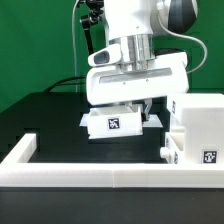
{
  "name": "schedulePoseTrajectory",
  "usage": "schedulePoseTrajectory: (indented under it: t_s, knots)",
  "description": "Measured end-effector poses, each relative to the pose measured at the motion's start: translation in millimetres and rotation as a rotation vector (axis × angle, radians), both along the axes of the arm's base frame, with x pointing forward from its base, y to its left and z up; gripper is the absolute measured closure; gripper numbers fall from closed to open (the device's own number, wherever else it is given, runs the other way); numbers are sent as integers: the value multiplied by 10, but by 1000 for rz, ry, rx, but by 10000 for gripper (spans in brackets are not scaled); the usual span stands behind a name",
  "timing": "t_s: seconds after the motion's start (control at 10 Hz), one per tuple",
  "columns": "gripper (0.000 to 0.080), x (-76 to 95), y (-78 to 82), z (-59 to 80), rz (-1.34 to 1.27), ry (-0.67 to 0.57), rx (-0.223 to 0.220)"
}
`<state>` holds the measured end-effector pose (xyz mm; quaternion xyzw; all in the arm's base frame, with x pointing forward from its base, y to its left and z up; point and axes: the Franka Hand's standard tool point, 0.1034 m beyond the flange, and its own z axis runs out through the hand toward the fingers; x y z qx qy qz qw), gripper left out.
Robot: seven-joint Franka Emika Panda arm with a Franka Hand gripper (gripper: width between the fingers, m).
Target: Assemble drawer
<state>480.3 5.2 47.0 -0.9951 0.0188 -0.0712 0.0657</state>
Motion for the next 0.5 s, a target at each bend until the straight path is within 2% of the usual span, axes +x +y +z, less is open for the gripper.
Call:
schedulePoseTrajectory:
  t_s: [0.1,0.2,0.3,0.5]
  knots:
    - [755,-4,-17,-8,85,-9,-14]
    - [755,-24,-144,-44,316,-26,-55]
    - [755,6,-236,-29,456,-18,-70]
    - [755,117,-275,37,625,-18,-89]
